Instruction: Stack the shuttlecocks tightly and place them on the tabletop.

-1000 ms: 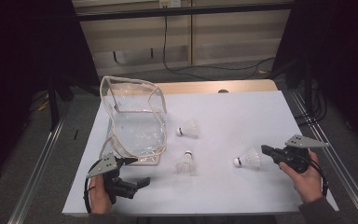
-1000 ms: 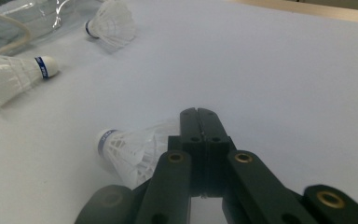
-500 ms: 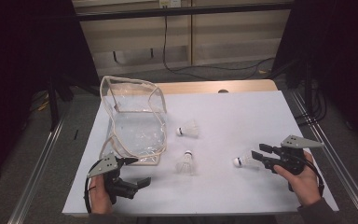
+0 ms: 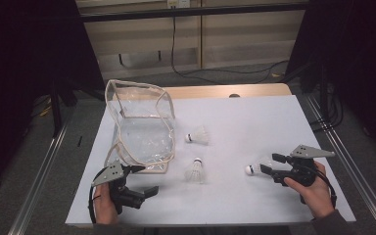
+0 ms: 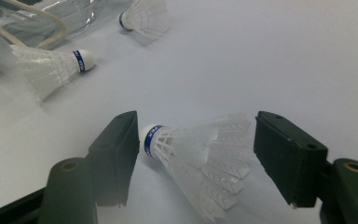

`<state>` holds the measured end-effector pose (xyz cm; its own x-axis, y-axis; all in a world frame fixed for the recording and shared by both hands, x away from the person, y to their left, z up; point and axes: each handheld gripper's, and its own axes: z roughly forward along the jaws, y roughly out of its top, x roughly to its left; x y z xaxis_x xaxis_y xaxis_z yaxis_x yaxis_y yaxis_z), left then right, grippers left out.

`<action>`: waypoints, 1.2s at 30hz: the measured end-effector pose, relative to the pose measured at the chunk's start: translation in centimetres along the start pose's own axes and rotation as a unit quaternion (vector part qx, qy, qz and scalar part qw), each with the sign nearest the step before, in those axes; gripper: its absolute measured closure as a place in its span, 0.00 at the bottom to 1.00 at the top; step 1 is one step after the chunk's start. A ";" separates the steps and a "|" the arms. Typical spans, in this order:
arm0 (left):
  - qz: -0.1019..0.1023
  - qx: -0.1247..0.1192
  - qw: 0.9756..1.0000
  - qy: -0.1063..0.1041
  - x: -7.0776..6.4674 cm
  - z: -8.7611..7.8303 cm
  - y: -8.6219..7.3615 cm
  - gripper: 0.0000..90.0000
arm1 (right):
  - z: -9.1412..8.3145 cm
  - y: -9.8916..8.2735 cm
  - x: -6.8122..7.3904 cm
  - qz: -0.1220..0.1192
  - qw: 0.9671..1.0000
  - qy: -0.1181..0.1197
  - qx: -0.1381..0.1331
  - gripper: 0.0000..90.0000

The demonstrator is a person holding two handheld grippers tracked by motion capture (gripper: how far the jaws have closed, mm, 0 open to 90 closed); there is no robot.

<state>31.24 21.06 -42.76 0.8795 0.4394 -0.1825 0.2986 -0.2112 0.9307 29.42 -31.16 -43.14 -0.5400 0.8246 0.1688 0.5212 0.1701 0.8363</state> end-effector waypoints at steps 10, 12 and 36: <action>0.001 0.000 1.000 -0.001 -0.1 0.0 0.0 0.03 | 0.3 -0.6 0.1 0.000 1.000 0.002 0.006 0.32; 0.000 -0.001 1.000 -0.001 -0.1 0.0 0.0 0.03 | 0.3 -0.6 0.1 0.002 1.000 0.007 0.008 0.35; 0.002 -0.001 1.000 -0.002 -0.2 0.0 0.0 0.03 | 0.5 -1.3 0.1 -0.010 0.999 0.023 0.022 0.55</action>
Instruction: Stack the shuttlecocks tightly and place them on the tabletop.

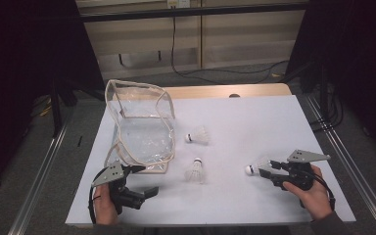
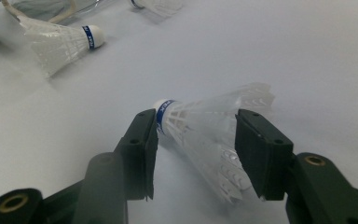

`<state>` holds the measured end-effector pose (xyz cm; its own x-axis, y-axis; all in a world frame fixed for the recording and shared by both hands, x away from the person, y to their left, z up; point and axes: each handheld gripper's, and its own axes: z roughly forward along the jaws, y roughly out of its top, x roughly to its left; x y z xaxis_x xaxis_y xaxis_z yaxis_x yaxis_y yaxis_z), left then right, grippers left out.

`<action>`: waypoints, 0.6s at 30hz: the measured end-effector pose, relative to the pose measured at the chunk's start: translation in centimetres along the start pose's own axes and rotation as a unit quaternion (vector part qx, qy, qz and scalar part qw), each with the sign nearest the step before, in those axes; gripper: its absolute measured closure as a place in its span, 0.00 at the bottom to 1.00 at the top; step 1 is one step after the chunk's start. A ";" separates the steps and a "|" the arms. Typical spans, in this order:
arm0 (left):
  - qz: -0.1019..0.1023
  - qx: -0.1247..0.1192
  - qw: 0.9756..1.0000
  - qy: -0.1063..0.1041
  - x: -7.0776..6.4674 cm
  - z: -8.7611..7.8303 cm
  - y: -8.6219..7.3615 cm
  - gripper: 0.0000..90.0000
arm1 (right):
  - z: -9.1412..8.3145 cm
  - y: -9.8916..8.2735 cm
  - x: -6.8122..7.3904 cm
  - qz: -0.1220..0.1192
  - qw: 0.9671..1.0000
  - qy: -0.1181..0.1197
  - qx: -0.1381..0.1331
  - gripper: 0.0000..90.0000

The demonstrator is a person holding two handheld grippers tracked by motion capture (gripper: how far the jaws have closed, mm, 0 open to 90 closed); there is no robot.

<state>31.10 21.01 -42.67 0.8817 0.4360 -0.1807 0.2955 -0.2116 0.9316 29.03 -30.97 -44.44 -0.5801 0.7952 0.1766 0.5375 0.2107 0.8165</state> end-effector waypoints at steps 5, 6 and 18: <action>-0.001 0.000 1.000 0.000 0.0 0.0 0.0 0.03 | 0.0 -0.1 0.0 -0.003 1.000 0.002 0.002 0.60; 0.000 0.000 1.000 0.000 0.0 0.0 0.0 0.03 | 0.0 -0.1 0.0 -0.004 1.000 0.003 0.003 0.61; 0.002 0.001 1.000 0.000 0.0 0.0 0.0 0.03 | 0.0 -0.3 0.0 -0.011 1.000 0.008 0.006 0.71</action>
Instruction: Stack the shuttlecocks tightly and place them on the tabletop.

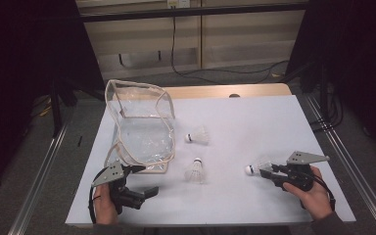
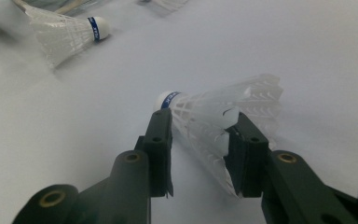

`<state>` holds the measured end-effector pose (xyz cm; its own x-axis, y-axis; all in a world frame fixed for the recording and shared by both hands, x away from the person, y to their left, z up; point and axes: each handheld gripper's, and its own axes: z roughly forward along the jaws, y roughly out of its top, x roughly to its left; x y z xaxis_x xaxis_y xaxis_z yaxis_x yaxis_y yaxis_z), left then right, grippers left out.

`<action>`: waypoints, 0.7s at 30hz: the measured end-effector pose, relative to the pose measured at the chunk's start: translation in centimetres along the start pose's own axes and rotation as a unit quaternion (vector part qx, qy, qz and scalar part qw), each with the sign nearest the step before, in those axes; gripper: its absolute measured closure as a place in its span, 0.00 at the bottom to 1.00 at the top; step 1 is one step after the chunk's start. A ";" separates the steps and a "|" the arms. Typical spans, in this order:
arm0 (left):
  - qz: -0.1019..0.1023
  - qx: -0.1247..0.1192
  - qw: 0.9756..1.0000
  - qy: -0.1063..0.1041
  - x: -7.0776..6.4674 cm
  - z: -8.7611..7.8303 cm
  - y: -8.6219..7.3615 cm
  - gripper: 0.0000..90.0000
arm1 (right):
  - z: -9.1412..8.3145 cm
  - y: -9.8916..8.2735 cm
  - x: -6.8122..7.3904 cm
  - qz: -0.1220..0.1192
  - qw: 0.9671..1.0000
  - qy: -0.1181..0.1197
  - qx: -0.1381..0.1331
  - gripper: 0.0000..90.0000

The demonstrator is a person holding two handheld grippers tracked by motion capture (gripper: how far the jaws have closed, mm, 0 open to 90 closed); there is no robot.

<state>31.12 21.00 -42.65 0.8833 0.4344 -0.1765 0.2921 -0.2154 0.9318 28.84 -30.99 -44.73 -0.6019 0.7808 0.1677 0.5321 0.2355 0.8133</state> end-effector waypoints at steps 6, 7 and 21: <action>-0.001 0.001 1.000 0.000 0.0 0.0 0.0 0.03 | 0.1 0.0 0.0 -0.003 1.000 0.006 0.003 0.77; 0.000 0.001 1.000 -0.002 0.0 0.0 0.0 0.03 | 0.1 0.0 0.0 -0.003 1.000 0.008 0.005 0.78; -0.001 -0.001 1.000 -0.002 0.0 0.0 0.0 0.03 | 0.3 0.1 0.2 0.002 0.999 0.041 0.007 0.99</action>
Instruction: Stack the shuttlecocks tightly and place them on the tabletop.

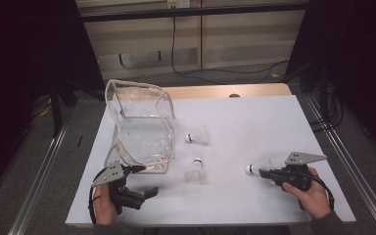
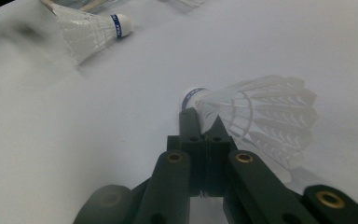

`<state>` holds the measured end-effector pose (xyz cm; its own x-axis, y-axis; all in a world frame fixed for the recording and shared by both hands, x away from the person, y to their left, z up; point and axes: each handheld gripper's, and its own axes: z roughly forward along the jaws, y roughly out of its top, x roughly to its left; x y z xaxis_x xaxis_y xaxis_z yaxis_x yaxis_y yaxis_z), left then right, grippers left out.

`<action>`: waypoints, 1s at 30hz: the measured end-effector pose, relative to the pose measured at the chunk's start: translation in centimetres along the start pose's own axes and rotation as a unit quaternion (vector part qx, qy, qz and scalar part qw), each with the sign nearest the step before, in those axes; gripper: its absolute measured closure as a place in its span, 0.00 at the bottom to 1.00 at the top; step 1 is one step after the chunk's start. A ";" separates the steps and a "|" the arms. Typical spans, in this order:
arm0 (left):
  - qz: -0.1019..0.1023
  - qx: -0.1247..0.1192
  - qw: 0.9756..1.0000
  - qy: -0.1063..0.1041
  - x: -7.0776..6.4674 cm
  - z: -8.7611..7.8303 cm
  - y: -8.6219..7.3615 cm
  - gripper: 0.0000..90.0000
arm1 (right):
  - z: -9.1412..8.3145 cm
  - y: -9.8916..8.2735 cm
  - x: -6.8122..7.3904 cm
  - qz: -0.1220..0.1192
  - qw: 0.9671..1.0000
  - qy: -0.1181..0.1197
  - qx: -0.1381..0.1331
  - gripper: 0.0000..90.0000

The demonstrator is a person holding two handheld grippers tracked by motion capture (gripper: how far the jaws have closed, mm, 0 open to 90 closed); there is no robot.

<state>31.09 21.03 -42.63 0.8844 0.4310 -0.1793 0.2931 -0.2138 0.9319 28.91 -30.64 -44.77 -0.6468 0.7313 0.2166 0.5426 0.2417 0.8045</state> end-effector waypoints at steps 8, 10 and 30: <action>0.003 0.002 1.000 0.000 0.0 0.0 0.0 0.03 | 0.4 0.8 0.5 0.001 1.000 0.009 -0.012 1.00; 0.004 0.002 1.000 0.000 0.0 0.0 0.0 0.03 | 0.6 1.1 0.6 -0.002 1.000 0.008 -0.014 1.00; 0.002 0.000 1.000 -0.002 -0.1 0.0 -0.1 0.03 | 3.2 4.0 0.9 -0.002 0.999 0.010 -0.032 1.00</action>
<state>31.00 21.03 -42.69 0.8867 0.4273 -0.1765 0.2894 -0.2151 0.9327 32.24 -26.96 -43.10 -0.6595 0.7173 0.2247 0.5057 0.2023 0.8387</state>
